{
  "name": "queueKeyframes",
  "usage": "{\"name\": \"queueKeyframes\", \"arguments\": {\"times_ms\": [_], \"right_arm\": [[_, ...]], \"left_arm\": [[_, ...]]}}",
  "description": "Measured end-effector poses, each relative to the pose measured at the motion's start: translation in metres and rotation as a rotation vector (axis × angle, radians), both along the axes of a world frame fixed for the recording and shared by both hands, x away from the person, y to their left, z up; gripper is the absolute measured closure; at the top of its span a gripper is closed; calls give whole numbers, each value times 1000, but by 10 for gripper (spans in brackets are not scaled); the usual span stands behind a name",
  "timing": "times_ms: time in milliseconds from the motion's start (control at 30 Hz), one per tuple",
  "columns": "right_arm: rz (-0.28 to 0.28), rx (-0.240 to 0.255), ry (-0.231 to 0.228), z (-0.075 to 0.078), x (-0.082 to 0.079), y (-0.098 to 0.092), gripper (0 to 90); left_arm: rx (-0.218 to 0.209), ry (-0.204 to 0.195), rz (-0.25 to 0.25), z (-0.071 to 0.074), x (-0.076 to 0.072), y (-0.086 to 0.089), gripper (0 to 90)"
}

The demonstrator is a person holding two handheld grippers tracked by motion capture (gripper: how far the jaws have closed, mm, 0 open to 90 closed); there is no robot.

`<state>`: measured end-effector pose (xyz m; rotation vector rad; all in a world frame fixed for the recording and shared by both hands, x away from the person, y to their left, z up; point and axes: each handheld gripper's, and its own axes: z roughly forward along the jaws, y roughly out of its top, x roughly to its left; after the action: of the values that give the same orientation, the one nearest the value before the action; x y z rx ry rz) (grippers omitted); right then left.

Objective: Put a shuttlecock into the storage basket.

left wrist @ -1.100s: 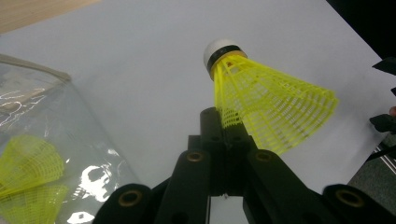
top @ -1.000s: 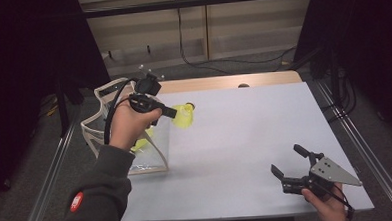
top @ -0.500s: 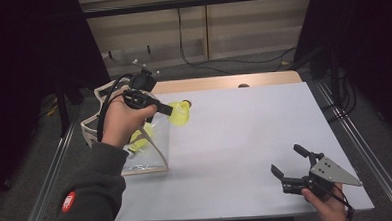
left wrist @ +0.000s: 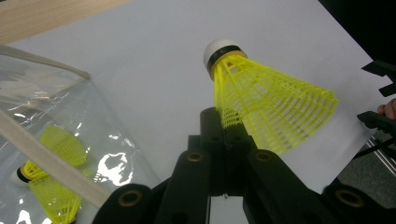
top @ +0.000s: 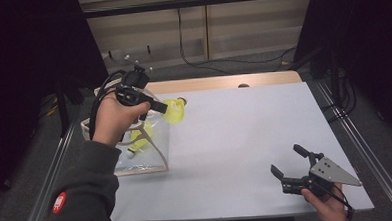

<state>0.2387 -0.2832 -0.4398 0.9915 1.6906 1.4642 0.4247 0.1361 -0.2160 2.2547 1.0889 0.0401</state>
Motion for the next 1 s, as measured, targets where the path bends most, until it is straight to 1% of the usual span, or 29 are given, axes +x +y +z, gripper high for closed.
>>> {"name": "queueKeyframes", "arguments": {"times_ms": [233,267,533,667,900,1000], "right_arm": [[0,0,0,0,0,0,31],[0,0,-1,0,0,0,31],[1,-1,1,0,0,0,31],[0,0,-1,0,0,0,31],[-2,1,1,0,0,1,31],[0,2,2,0,0,0,31]], "left_arm": [[4,-4,2,6,0,4,900],[-1,-7,13,7,-1,4,900],[-3,-9,17,11,0,10,900],[-3,-6,26,14,0,13,900],[-7,-16,44,17,0,20,900],[-5,-14,50,18,0,24,900]]}}
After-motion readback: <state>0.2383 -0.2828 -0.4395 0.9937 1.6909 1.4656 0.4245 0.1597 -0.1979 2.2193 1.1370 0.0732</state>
